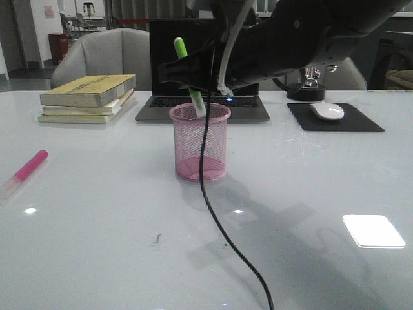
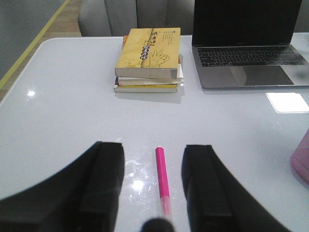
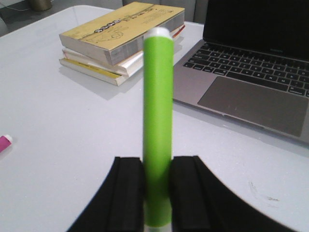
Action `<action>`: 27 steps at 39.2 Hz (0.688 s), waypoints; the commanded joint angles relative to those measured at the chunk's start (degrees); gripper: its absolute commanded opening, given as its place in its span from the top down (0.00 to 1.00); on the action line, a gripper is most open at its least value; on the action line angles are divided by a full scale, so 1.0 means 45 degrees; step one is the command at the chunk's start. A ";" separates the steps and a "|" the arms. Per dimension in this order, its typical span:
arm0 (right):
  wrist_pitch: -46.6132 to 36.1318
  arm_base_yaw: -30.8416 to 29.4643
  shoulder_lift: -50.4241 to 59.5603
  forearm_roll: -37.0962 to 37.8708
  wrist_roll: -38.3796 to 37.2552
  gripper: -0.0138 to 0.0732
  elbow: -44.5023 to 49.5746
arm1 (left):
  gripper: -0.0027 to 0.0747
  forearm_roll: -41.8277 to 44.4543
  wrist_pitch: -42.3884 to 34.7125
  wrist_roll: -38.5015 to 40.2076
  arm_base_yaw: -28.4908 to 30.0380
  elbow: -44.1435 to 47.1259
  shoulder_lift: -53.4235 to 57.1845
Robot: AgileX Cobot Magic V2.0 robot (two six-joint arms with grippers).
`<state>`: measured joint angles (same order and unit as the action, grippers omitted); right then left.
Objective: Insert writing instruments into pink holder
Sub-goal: 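Lower the green marker into the holder and open the right gripper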
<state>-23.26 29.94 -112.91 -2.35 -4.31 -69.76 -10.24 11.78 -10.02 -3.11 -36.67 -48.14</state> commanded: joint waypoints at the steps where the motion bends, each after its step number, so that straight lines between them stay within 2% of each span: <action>1: -0.0838 0.0052 0.0727 0.0085 0.0062 0.76 -0.0297 | 0.51 -0.0118 -0.1114 0.0042 0.0020 -0.0456 0.0076; 5: -0.0523 0.0052 0.0727 0.0240 0.0062 0.72 -0.0297 | 0.51 -0.0118 -0.1114 0.0042 0.0020 -0.0456 0.0076; 13: 0.0333 0.0052 0.0724 0.0426 0.0062 0.47 -0.0297 | 0.51 -0.0095 -0.1114 0.0042 0.0020 -0.0456 0.0076; 16: 0.0334 0.0052 0.0713 0.0523 0.0062 0.42 -0.0297 | 0.51 -0.0095 -0.1114 0.0042 0.0020 -0.0456 0.0076; 27: 0.0195 0.0052 0.0727 0.0523 0.0062 0.41 -0.0297 | 0.51 -0.0095 -0.1114 0.0042 0.0020 -0.0456 0.0076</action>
<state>-17.70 29.94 -112.91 -0.64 -4.31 -69.76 -10.24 11.65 -10.02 -3.11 -36.67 -48.14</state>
